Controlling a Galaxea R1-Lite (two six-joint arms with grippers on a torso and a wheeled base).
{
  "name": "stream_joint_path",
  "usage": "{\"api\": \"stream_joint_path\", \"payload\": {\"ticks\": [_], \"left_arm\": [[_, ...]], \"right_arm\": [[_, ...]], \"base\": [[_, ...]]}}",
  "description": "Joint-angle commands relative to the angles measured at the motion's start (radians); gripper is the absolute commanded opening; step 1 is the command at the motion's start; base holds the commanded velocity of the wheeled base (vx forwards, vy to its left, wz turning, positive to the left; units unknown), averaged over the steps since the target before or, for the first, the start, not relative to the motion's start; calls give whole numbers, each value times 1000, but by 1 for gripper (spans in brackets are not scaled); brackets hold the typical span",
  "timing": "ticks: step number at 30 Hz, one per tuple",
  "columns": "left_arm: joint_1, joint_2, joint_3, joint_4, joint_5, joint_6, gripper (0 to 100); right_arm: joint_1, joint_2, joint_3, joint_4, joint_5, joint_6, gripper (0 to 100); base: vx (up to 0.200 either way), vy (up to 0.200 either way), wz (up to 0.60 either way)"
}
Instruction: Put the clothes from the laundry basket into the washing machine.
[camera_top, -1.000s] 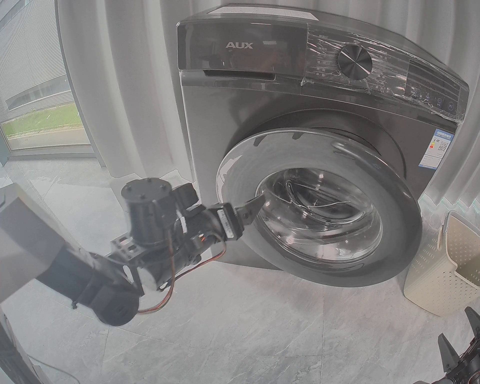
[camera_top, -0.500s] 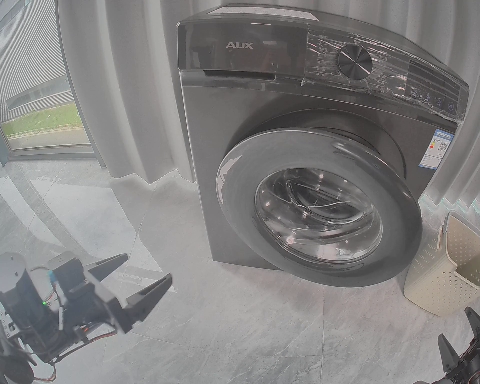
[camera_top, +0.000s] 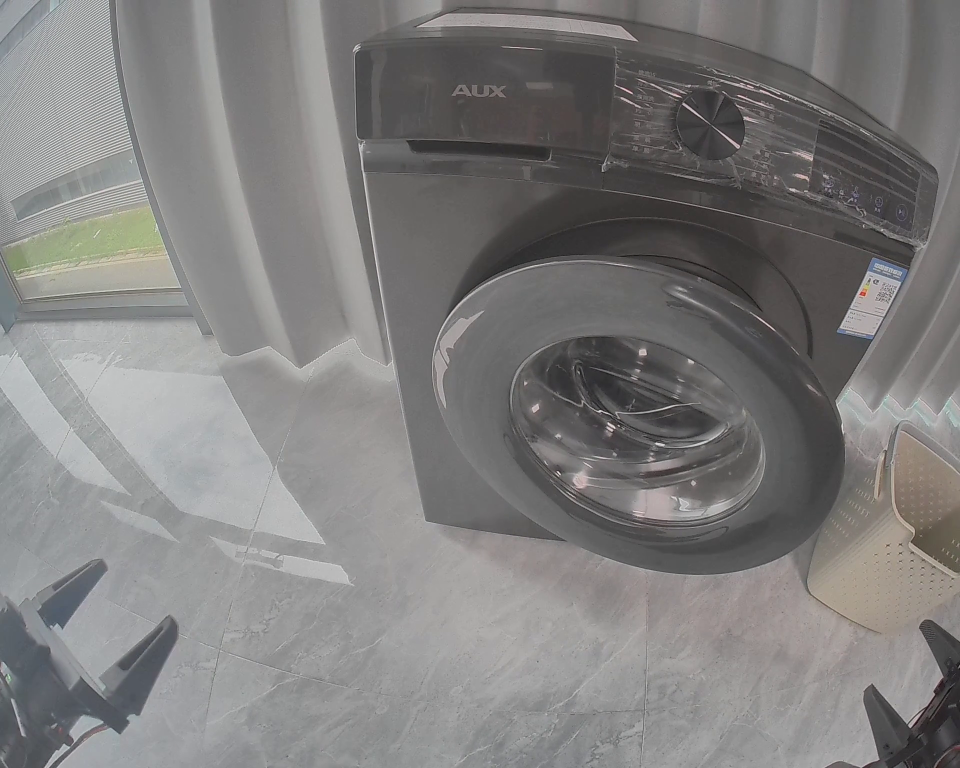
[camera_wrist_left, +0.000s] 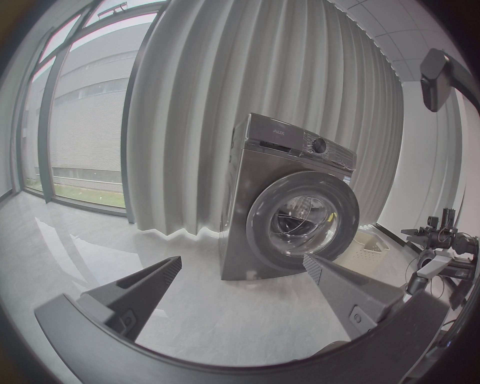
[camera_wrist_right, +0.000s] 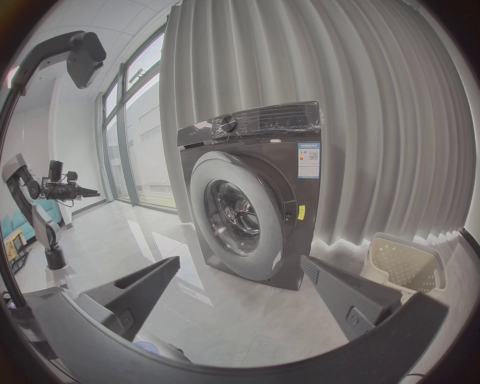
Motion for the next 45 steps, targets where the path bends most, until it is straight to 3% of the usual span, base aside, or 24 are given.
{"api": "stream_joint_path", "payload": {"ticks": [1, 6, 13, 17, 28, 34, 41, 45], "left_arm": [[166, -450, 19, 289, -42, 20, 100], [232, -577, 19, 482, -79, 26, 100], [239, -573, 19, 563, -76, 11, 100], [270, -573, 19, 557, -75, -7, 100], [272, -573, 19, 559, -108, -3, 100], [272, -573, 19, 557, -110, -14, 100], [272, -573, 19, 557, -110, -47, 100], [272, -573, 19, 559, -108, -37, 100]], "right_arm": [[1, -9, 1, 3, 26, -3, 100], [0, -9, 1, 4, 29, 5, 100], [1, -9, 1, 3, 31, 13, 100], [1, -9, 1, 4, 29, 13, 100], [0, -9, 1, 3, 28, 11, 100], [1, -9, 1, 3, 29, 11, 100], [1, -9, 1, 1, 25, 26, 100], [-2, -9, 1, 4, 26, 3, 100]], "base": [[0, 0, 0], [0, 0, 0], [0, 0, -171], [0, 0, -600], [0, 0, 0], [0, 0, -200], [0, 0, -86], [0, 0, 0]]}}
